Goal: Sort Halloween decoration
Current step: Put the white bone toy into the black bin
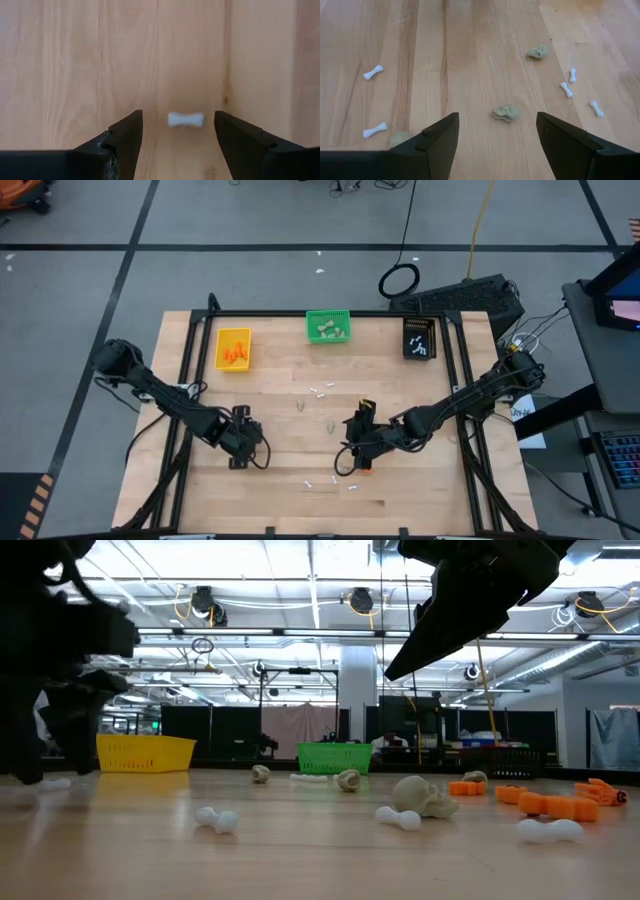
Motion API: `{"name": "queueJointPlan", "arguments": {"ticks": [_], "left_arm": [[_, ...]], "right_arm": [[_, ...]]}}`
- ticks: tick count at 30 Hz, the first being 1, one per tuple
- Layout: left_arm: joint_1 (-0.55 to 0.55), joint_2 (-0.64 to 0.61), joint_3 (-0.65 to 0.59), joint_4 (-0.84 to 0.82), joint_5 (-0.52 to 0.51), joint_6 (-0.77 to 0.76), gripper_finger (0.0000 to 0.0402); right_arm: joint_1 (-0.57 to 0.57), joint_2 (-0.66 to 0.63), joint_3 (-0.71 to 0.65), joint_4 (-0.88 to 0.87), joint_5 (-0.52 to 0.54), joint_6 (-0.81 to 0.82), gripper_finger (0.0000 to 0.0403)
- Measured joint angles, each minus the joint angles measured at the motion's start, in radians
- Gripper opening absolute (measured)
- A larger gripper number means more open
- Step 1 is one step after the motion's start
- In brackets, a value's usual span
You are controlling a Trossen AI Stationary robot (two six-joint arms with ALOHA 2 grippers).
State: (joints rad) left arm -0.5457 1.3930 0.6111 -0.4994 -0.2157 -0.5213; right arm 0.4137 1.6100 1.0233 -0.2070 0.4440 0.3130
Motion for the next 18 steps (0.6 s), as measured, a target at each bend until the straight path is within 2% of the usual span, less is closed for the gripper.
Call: {"name": "queueJointPlan", "arguments": {"ticks": [12, 18], "left_arm": [[0.000, -0.001, -0.047, 0.094, 0.017, 0.003, 0.0240], [0.000, 0.000, -0.047, 0.096, 0.025, -0.057, 0.0240]], "right_arm": [[0.000, 0.000, 0.000, 0.000, 0.000, 0.000, 0.0251], [0.000, 0.000, 0.000, 0.000, 0.000, 0.000, 0.0251]]}}
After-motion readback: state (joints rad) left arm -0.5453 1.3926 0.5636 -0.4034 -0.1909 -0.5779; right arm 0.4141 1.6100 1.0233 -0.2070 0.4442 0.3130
